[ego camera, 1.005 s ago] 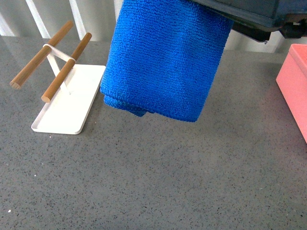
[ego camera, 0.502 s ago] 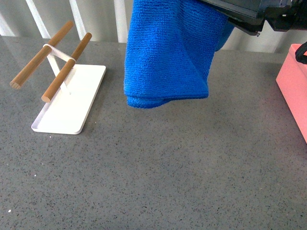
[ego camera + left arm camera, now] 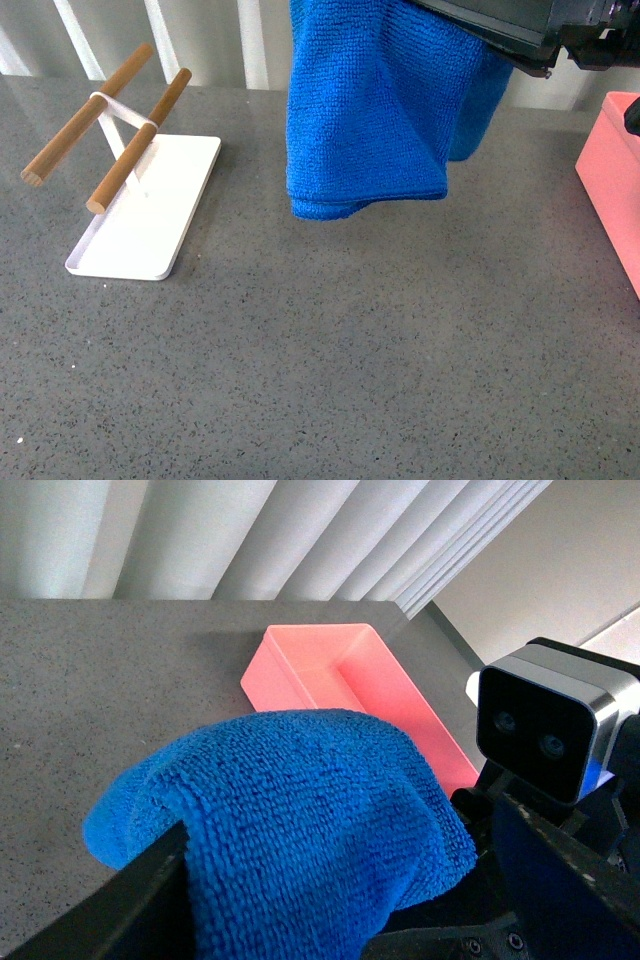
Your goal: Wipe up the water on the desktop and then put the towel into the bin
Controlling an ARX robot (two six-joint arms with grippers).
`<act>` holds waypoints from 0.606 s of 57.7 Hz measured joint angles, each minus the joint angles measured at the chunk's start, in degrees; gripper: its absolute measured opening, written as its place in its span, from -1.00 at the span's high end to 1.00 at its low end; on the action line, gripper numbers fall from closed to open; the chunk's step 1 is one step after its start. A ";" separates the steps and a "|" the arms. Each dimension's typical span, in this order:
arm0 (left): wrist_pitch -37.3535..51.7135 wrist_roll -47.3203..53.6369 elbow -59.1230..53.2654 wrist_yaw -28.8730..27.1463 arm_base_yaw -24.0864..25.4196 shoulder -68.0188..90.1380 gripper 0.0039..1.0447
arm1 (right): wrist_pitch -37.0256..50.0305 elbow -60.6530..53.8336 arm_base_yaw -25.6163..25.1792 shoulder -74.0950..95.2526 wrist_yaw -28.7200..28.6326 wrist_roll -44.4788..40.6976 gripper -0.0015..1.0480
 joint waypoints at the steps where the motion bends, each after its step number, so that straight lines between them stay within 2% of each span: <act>1: 0.00 0.02 0.00 0.00 0.00 0.00 -0.65 | -0.15 0.00 -0.02 -0.02 0.11 -0.02 0.92; 7: 0.00 0.02 0.00 0.00 0.00 -0.02 -0.91 | -0.68 -0.07 -0.15 -0.02 0.44 -0.09 0.92; 12: 0.00 0.00 0.00 0.00 0.00 -0.02 -0.87 | -1.09 -0.09 -0.37 -0.11 0.57 -0.26 0.92; 14: 1.14 1.01 -0.39 -3.23 -0.52 -0.02 -0.85 | -1.25 -0.09 -0.42 -0.15 0.57 -0.31 0.92; 15: 4.13 3.13 -1.55 -9.75 -1.29 -0.39 -0.78 | -1.33 -0.09 -0.44 -0.17 0.61 -0.44 0.92; 16: 5.79 3.61 -2.21 -11.30 -1.55 -0.59 -0.75 | -1.53 -0.11 -0.50 -0.31 0.70 -0.57 0.92; 17: 9.03 6.38 -3.80 -19.76 -1.84 -1.01 -0.68 | -1.66 -0.11 -0.50 -0.35 0.74 -0.61 0.92; 19: 11.91 8.66 -5.57 -25.86 -1.90 -1.68 -0.61 | -1.84 -0.11 -0.52 -0.48 0.81 -0.70 0.92; 20: 14.53 10.99 -7.58 -31.45 -1.95 -2.54 -0.54 | -1.84 -0.11 -0.55 -0.48 0.87 -0.74 0.92; 22: 17.62 14.01 -10.67 -38.60 -1.70 -4.22 -0.44 | -1.88 -0.11 -0.57 -0.48 0.87 -0.81 0.92; 23: 18.47 14.43 -11.69 -39.58 -1.51 -4.81 -0.40 | -1.97 -0.13 -0.66 -0.48 0.87 -0.92 0.92; 24: 19.91 16.37 -13.64 -44.41 -1.09 -6.03 -0.33 | -2.03 -0.15 -0.70 -0.50 0.90 -0.94 0.92; 27: 21.88 18.49 -17.31 -49.70 0.13 -8.63 -0.20 | -2.45 -0.28 -0.98 -0.70 0.92 -1.16 0.92; 29: 22.91 19.41 -19.91 -51.10 1.22 -10.58 -0.09 | -2.58 -0.33 -1.25 -0.81 0.92 -1.25 0.92; 35: 25.24 21.79 -28.68 -49.62 5.44 -16.66 0.32 | -2.86 -0.37 -1.62 -1.07 0.96 -1.73 0.92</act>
